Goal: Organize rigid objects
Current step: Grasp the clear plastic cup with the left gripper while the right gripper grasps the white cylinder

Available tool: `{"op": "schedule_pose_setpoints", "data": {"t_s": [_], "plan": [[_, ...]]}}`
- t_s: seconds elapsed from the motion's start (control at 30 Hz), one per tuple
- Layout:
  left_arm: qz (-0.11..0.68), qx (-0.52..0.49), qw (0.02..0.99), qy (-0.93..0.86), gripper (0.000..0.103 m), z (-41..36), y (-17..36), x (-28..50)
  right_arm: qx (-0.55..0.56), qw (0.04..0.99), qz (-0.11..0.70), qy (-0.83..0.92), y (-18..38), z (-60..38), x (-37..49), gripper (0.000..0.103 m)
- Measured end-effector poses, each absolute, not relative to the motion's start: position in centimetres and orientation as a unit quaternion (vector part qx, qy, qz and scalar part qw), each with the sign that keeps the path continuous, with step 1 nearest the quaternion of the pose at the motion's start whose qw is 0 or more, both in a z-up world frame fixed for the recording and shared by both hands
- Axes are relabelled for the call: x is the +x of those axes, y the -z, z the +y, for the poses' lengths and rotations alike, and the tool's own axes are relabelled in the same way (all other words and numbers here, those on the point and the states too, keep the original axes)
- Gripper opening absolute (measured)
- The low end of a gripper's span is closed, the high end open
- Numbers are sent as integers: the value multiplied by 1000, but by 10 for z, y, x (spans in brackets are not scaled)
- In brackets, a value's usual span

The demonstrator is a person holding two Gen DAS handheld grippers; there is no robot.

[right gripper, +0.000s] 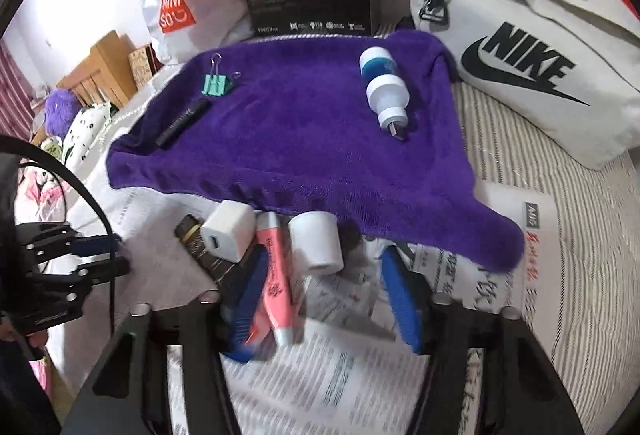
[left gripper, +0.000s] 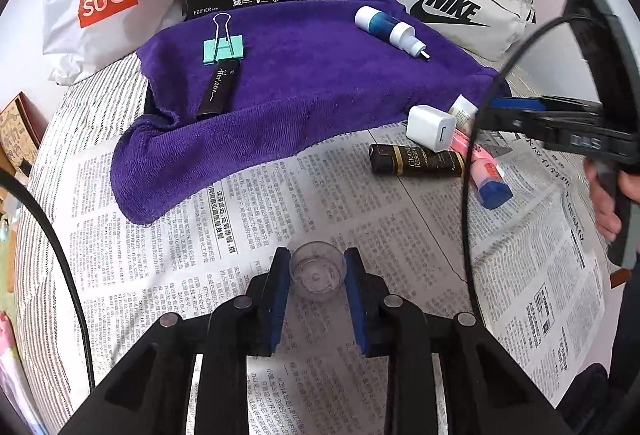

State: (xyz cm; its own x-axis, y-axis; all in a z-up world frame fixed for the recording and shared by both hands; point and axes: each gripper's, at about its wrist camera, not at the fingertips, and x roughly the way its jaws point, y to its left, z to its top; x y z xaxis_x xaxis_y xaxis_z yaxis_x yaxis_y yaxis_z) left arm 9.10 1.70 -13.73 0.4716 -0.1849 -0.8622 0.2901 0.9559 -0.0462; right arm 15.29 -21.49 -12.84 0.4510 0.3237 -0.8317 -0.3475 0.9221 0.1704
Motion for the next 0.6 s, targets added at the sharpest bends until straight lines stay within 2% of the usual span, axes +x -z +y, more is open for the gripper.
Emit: {"op": "schedule_pose_setpoints", "data": {"t_s": [0.4,0.6], "plan": [[495,40,856,141,26,19,137,92,-37,848,490,-201,147,-202,168,34],[494,36,858,140,26,20,136,91,-52,850,487,-196,142,-206,162,33]]}}
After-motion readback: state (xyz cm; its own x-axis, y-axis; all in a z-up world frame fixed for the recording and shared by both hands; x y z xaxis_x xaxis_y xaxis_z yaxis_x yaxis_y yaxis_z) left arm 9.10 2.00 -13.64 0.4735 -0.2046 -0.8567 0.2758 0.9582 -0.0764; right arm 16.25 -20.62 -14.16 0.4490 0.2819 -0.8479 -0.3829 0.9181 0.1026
